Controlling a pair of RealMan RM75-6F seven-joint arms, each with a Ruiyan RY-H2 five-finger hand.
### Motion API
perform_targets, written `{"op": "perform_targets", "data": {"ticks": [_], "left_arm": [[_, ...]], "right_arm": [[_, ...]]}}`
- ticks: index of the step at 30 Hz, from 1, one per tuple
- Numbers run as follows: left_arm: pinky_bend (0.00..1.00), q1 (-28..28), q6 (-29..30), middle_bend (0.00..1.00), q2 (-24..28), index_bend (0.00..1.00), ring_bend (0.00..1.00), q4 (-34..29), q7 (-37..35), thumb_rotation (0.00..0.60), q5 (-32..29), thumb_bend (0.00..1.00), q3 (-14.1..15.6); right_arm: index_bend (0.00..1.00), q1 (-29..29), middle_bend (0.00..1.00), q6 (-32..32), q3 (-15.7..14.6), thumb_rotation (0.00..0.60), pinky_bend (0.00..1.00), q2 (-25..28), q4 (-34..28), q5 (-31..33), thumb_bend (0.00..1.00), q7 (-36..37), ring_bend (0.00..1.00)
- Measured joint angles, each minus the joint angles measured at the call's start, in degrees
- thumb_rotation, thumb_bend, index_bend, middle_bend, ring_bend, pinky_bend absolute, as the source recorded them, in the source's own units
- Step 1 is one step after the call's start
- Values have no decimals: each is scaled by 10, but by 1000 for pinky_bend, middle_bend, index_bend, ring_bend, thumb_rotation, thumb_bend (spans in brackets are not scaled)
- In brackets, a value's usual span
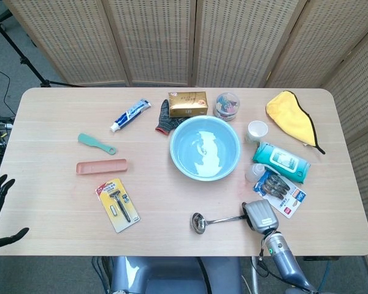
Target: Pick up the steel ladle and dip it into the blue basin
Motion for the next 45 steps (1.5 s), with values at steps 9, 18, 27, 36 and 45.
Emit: {"op": "perform_targets", "data": {"ticks": [9, 18, 27, 36, 45], "left_arm": [[0, 2, 4, 0, 1, 0, 0, 0, -3, 600, 5, 0, 1], [0, 3, 7, 0, 2, 0, 0, 1, -6, 600, 8, 0, 2], [0, 3, 6, 0, 4, 0, 0, 1, -10, 600, 9, 0, 2], [0, -1, -1, 0, 5, 0, 0, 0, -13, 600, 2, 0, 0], [0, -4, -8, 0, 5, 0, 0, 0, -13, 600, -13, 0, -5]], "right_arm": [[794, -3, 929, 17, 4, 600, 1000, 40, -51, -37, 921, 76, 853], [803, -4, 929, 33, 12, 600, 1000, 93, -131, -53, 956, 104, 853], [804, 3, 929, 64, 45, 600, 1000, 123, -199, -49, 957, 84, 853], [806, 59, 929, 93, 141, 600, 1000, 127, -242, 51, 957, -53, 853], [807, 172, 929, 126, 235, 600, 1000, 87, -176, 207, 969, -183, 853]]}}
